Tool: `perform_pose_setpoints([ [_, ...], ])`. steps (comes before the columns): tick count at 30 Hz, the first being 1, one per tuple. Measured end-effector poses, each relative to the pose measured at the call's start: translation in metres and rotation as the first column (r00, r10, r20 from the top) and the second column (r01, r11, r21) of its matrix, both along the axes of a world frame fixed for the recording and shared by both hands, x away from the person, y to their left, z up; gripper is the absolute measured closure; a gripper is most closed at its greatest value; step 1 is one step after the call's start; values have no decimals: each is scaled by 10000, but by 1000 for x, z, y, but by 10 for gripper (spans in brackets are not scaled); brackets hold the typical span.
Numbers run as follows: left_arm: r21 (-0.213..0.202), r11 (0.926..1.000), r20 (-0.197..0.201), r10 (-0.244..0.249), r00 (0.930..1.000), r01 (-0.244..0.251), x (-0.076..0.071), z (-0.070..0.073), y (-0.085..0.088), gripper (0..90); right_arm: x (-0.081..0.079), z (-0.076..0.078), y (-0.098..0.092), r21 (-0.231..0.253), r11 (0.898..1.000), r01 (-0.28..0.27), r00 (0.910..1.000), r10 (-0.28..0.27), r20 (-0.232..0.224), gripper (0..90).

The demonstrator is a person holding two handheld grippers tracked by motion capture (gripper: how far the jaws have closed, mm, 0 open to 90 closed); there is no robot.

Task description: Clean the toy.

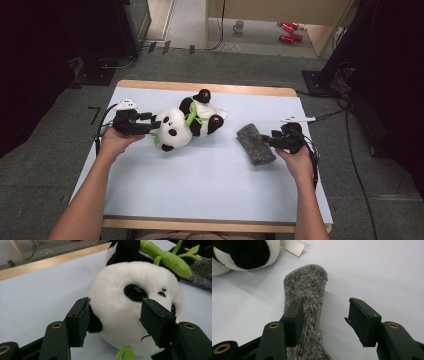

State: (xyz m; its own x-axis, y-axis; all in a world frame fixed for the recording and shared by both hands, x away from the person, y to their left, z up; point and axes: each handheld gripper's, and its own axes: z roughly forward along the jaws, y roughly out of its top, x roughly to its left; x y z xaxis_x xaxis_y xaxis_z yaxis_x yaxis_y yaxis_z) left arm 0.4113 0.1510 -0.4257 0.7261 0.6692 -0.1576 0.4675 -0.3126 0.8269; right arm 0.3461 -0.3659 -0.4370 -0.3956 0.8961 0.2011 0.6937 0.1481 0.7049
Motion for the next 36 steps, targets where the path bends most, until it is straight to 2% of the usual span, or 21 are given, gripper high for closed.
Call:
perform_pose_setpoints([
  [9, 66, 10000, -126, -49, 9999, 50, -6, -1, 11, 397, -2, -5, -11, -111, 9998, 157, 9998, -155, 141, 465],
  [21, 92, 9999, -452, 150, 9989, -146, -9, -14, 28, 394, -3, -14, -32, 146, 9975, 689, 9975, -691, 125, 458],
  [24, 289, 9995, -487, 175, 9987, -161, -10, -18, 31, 395, -3, -15, -39, 250, 9965, 797, 9967, -801, 126, 456],
  [27, 349, 9990, -556, 299, 9980, -280, -10, -22, 35, 394, -3, -18, -46, 144, 9949, 994, 9950, -996, 108, 456],
  [30, 571, 9977, -508, 395, 9979, -366, -10, -27, 38, 391, -3, -23, -50, 32, 9936, 1133, 9934, -1133, 154, 441],
  [32, 986, 9946, -340, 353, 9988, -318, -11, -32, 39, 411, -3, -27, -53, -6, 9920, 1266, 9917, -1266, 242, 432],
  [33, 986, 9946, -340, 353, 9988, -318, -11, -32, 39, 413, -3, -30, -53, -66, 9914, 1303, 9913, -1302, 214, 436],
  [34, 1510, 9882, -289, 299, 9991, -252, -11, -39, 40, 416, -2, -32, -54, -143, 9911, 1321, 9911, -1318, 188, 442],
  [35, 1829, 9828, -361, 342, 9988, -270, -10, -43, 41, 416, -2, -33, -55, -223, 9906, 1347, 9908, -1343, 189, 442],
  [36, 1929, 9808, -392, 378, 9985, -296, -10, -45, 41, 416, -2, -35, -55, -292, 9891, 1444, 9894, -1439, 177, 441],
])
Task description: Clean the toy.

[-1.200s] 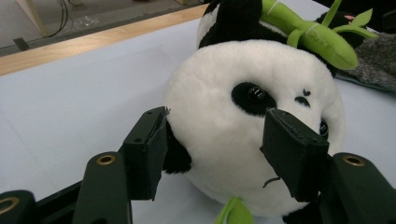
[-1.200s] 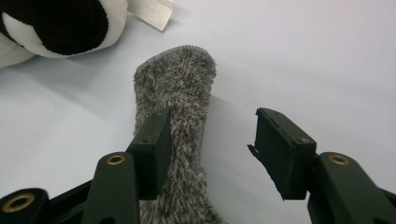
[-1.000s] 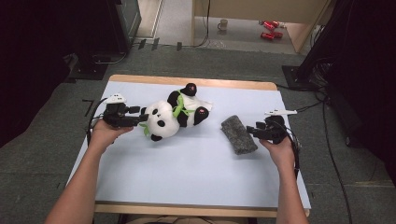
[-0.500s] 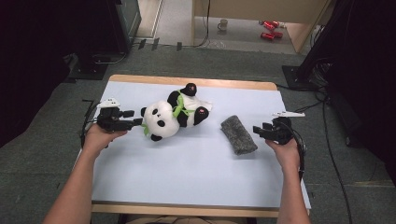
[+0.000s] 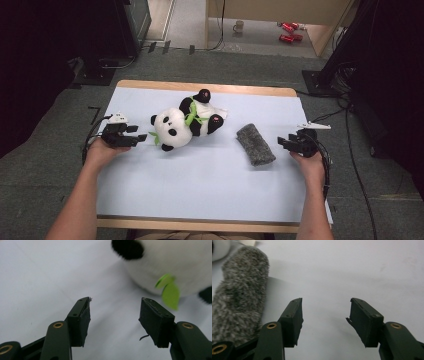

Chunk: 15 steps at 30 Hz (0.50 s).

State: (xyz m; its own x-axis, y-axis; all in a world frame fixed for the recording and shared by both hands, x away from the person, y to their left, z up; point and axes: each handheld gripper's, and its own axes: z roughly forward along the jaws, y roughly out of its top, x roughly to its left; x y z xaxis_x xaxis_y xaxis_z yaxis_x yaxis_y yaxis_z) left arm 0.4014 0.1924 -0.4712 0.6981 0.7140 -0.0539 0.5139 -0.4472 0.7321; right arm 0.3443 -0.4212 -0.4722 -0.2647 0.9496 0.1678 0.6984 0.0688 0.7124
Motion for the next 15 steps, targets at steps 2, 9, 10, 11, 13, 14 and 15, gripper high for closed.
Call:
perform_pose_setpoints([
  [2, 43, 10000, -106, 25, 9999, -25, 0, -4, 1, 416, 0, -1, 0, -12, 10000, 54, 10000, -54, -7, 437],
  [9, 186, 9994, -202, 308, 9993, -305, 2, -18, 9, 412, 4, -17, 1, -880, 9958, 239, 9980, -289, -564, 438],
  [10, 157, 9995, -155, 289, 9995, -287, 2, -18, 9, 413, 3, -18, 2, -1052, 9942, 201, 9991, -239, -343, 444],
  [11, 147, 9995, -121, 269, 9996, -267, 2, -19, 9, 413, 2, -20, 3, -1168, 9930, 183, 9996, -209, -209, 438],
  [13, 91, 9997, -125, 248, 9996, -247, 2, -19, 9, 407, 0, -22, 4, -1327, 9911, 111, 9999, -116, -32, 415],
  [14, -48, 9997, -196, 246, 9995, -247, 2, -20, 10, 384, 0, -23, 5, -1420, 9898, 78, 9999, -68, 76, 412],
  [15, -202, 9994, -324, 286, 9991, -293, 3, -20, 10, 361, -1, -24, 5, -1381, 9904, 88, 9999, -68, 148, 409],
])
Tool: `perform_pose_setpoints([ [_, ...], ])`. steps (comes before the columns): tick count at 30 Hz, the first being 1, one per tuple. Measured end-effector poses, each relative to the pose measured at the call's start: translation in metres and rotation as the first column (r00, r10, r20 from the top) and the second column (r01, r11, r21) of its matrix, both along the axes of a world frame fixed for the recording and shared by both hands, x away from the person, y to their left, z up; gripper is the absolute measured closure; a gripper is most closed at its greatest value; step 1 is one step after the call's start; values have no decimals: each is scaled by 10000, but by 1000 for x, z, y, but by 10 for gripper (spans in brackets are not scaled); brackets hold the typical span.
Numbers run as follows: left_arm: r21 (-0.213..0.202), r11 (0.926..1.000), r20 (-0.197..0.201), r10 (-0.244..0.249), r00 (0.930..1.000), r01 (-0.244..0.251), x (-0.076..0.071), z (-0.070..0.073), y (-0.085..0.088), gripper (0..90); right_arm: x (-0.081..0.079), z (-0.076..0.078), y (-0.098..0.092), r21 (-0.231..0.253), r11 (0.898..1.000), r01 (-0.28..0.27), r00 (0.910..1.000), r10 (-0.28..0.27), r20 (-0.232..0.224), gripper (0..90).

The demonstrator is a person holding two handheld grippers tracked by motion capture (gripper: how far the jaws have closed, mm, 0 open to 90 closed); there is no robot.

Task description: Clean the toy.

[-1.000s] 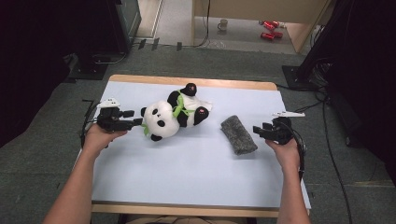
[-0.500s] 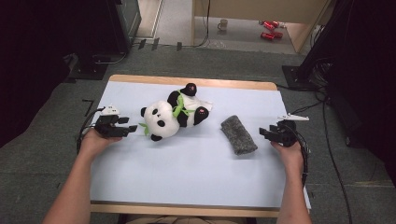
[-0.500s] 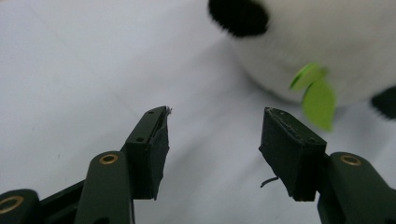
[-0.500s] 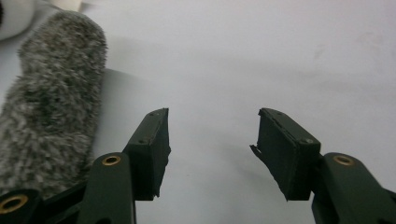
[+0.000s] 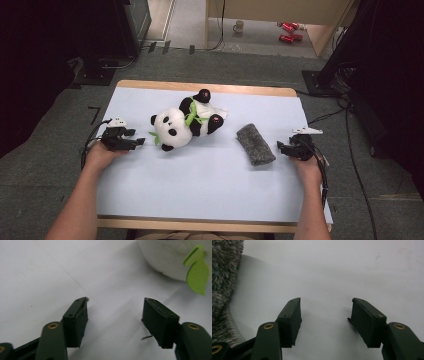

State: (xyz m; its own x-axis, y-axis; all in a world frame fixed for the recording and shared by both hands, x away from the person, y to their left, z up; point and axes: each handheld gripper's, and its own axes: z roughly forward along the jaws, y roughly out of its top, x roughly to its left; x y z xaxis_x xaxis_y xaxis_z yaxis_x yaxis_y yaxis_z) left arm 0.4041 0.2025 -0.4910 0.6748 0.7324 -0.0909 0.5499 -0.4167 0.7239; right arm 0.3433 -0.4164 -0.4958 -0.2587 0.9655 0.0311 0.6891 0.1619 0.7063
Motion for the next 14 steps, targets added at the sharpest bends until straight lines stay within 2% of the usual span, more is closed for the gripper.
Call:
perform_pose_setpoints([
  [2, -323, 9993, -194, 170, 9997, -176, 1, 0, 1, 334, -1, -2, -1, 290, 9996, -28, 9999, 24, 136, 358],
  [5, -232, 9997, 0, 115, 9999, -115, -1, -1, 1, 334, -4, -6, 0, 372, 9991, -193, 9991, 179, 384, 307],
  [7, -248, 9997, 230, 84, 9997, -79, -3, -3, 1, 333, -4, -6, 1, 251, 9994, -240, 9988, 229, 430, 302],
  [14, -174, 9998, 282, 48, 9996, -43, -3, -4, 0, 326, -5, -7, 1, 196, 9995, -249, 9987, 240, 446, 300],
])
